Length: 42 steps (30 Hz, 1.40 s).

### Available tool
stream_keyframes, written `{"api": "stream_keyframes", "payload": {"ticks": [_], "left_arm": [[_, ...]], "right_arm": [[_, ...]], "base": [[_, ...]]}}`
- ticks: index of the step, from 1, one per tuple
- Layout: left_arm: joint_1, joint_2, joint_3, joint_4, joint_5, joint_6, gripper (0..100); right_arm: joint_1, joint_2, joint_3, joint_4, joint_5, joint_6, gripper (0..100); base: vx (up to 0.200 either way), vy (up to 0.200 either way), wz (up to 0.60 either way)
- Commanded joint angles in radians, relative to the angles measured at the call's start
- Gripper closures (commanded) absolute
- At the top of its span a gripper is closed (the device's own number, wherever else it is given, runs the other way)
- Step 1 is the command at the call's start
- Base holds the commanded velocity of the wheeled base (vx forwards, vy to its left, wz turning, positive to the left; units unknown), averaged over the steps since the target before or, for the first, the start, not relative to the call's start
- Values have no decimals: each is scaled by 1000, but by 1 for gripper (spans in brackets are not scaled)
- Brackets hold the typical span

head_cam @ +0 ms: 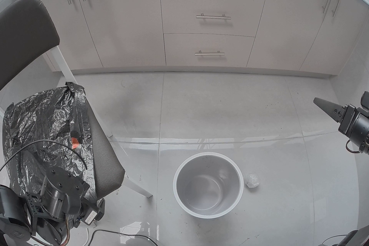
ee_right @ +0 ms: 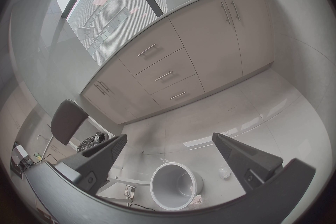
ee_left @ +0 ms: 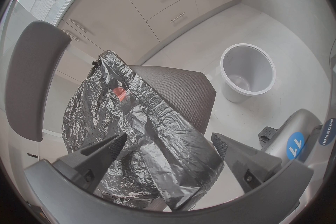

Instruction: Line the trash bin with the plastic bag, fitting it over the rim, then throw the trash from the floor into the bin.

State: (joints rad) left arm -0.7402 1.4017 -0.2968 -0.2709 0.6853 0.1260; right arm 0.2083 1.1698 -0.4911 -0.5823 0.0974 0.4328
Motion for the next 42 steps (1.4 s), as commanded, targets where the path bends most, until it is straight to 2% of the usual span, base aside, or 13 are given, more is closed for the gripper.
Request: {"api": "stream_keyframes", "payload": {"ticks": [1,12,19,26,36,42], "left_arm": [[1,3,2,-1,0,0,0],[24,2,-8,-1,71,1,0],[25,-7,-8,-2,86,0,0],[36,11,-10,-4,209,-6,0],[38,8,-8,-27,220,-9,0],[38,10,1,-57,257,-11,0]], "right_arm": [[0,-1,0,-1,1,0,0],[0,-2,0,-1,1,1,0],[0,-4,-1,-1,1,1,0],[0,-4,0,-1,1,1,0],[0,-2,0,-1,-1,1,0],[0,-1,0,-1,1,1,0]], "base": [[0,0,0],[0,0,0],[0,0,0],[0,0,0],[0,0,0],[0,0,0]]}}
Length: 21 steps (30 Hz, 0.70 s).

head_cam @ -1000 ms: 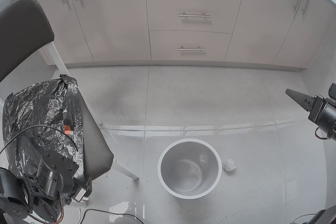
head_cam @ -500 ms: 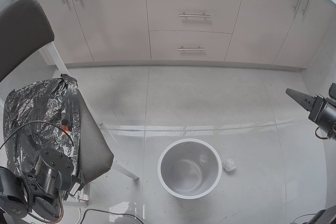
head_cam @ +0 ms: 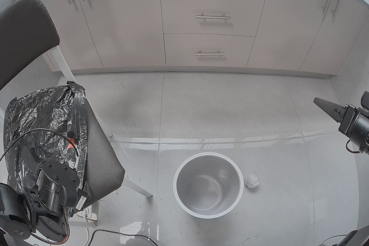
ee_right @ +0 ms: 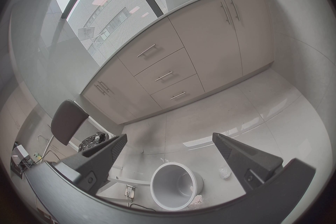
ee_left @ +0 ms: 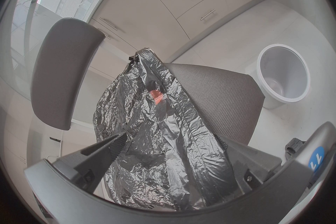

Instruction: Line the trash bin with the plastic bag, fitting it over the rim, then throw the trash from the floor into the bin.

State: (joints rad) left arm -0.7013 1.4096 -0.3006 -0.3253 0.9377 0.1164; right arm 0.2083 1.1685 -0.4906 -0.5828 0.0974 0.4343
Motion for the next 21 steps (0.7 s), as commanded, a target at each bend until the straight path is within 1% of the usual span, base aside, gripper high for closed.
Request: {"api": "stream_keyframes", "payload": {"ticks": [1,8,13,21], "left_arm": [[-1,-1,5,-3,4,-1,0],[-1,3,11,-4,7,-1,0],[-1,5,18,-6,47,-1,0],[-1,14,18,-6,52,-6,0]], "right_arm": [[0,0,0,0,1,0,0],[0,0,0,0,1,0,0],[0,0,1,0,1,0,0],[0,7,3,0,1,0,0]], "base": [[0,0,0],[0,0,0],[0,0,0],[0,0,0]]}}
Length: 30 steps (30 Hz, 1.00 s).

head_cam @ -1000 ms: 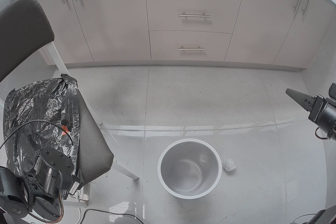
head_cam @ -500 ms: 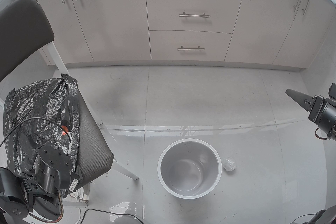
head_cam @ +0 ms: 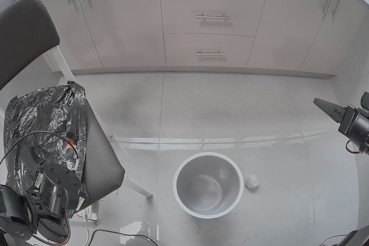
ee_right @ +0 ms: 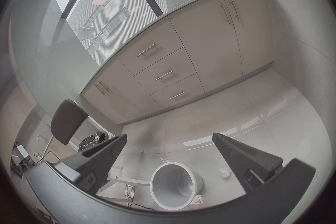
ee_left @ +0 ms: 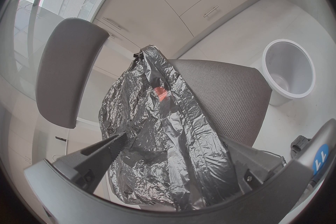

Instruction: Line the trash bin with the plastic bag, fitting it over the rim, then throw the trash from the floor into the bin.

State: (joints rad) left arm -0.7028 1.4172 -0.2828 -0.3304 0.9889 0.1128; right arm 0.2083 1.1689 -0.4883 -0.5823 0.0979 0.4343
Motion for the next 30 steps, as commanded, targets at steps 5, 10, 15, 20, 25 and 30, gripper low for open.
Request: {"api": "stream_keyframes", "payload": {"ticks": [5,10,15,20,25,30], "left_arm": [[0,3,4,1,11,-13,0],[-17,-8,17,-1,45,-28,0],[-12,-4,39,-1,50,-33,0],[-11,-6,40,1,51,-35,0],[-11,-14,43,-1,51,-41,0],[-14,-38,51,4,53,-45,0]], "right_arm": [[0,9,0,-1,0,0,0],[0,15,0,-1,0,-2,0],[0,15,0,-1,0,0,0],[0,14,0,-1,0,0,0],[0,15,0,-1,0,0,0],[0,14,0,-1,0,-2,0]], "base": [[0,0,0],[0,0,0],[0,0,0],[0,0,0],[0,0,0],[0,0,0]]}}
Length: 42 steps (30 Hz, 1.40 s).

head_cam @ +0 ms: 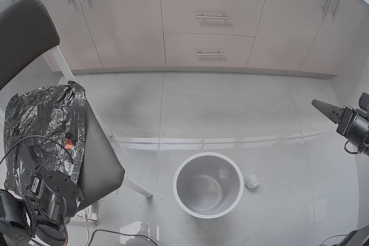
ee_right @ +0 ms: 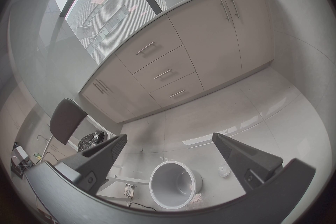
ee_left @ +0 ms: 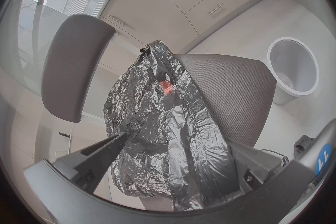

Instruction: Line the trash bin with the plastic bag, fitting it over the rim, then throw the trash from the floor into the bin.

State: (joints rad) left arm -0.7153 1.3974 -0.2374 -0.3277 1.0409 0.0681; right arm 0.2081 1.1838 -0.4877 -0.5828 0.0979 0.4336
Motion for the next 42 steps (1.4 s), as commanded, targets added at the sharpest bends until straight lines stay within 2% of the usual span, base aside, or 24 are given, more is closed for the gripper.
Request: {"api": "stream_keyframes", "payload": {"ticks": [1,12,22,23,35,42], "left_arm": [[-1,-32,17,-1,2,-1,0],[0,-78,58,7,11,1,0],[28,3,53,6,11,-1,0],[34,11,53,6,10,-1,100],[47,6,79,10,11,-1,100],[108,-21,56,-4,-2,-1,100]], "right_arm": [[1,-1,0,-2,0,-1,0],[1,0,0,-2,0,0,0],[-1,3,0,0,0,2,0],[-1,3,0,0,0,2,0],[-1,0,0,0,-1,0,0],[-1,-4,1,0,0,0,0]], "base": [[0,0,0],[0,0,0],[0,0,0],[0,0,0],[0,0,0],[0,0,0]]}}
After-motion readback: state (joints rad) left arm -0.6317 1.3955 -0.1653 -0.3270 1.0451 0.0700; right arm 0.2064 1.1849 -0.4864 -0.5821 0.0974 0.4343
